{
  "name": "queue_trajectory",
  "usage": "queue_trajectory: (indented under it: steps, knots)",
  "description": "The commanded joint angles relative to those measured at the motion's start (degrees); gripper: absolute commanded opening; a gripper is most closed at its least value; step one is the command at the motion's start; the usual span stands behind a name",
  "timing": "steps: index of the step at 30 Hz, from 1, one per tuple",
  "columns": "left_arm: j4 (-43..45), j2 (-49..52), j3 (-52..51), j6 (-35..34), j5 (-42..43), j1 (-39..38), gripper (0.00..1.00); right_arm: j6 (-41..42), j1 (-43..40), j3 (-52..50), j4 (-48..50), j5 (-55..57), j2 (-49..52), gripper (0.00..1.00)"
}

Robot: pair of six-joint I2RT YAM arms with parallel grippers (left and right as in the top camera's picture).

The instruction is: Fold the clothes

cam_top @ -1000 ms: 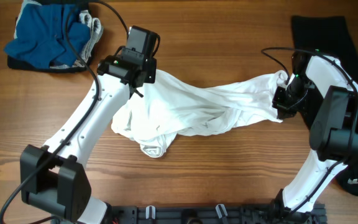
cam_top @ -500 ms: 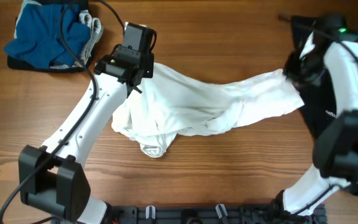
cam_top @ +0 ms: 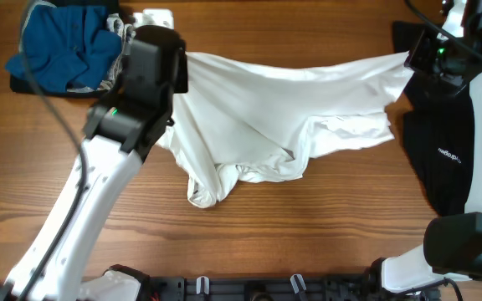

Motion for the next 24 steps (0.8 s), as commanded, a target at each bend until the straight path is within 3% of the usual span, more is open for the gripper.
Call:
queue_trajectory:
  steps: [1, 8, 15, 24]
  knots:
    - [2.75, -9.33, 0.83, 0.66, -4.74, 0.5, 0.04, -1.53, -3.32, 5.16, 0.31, -3.91, -3.8, 0.04]
    - [5.77, -20.72, 0.98, 0.96, -4.48, 0.33, 0.04, -4.92, -8.94, 14.95, -4.0, -7.37, -9.77, 0.04]
    - [4.37, -28.96, 5.2, 3.63, 1.49, 0.33, 0.04, -6.58, -11.17, 20.5, -8.35, -7.37, -18.08, 0.04]
    - [1.9, -27.02, 5.53, 2.73, 11.43, 0.35, 0.04, -6.6, -11.17, 20.24, -13.79, -9.4, -17.27, 0.04]
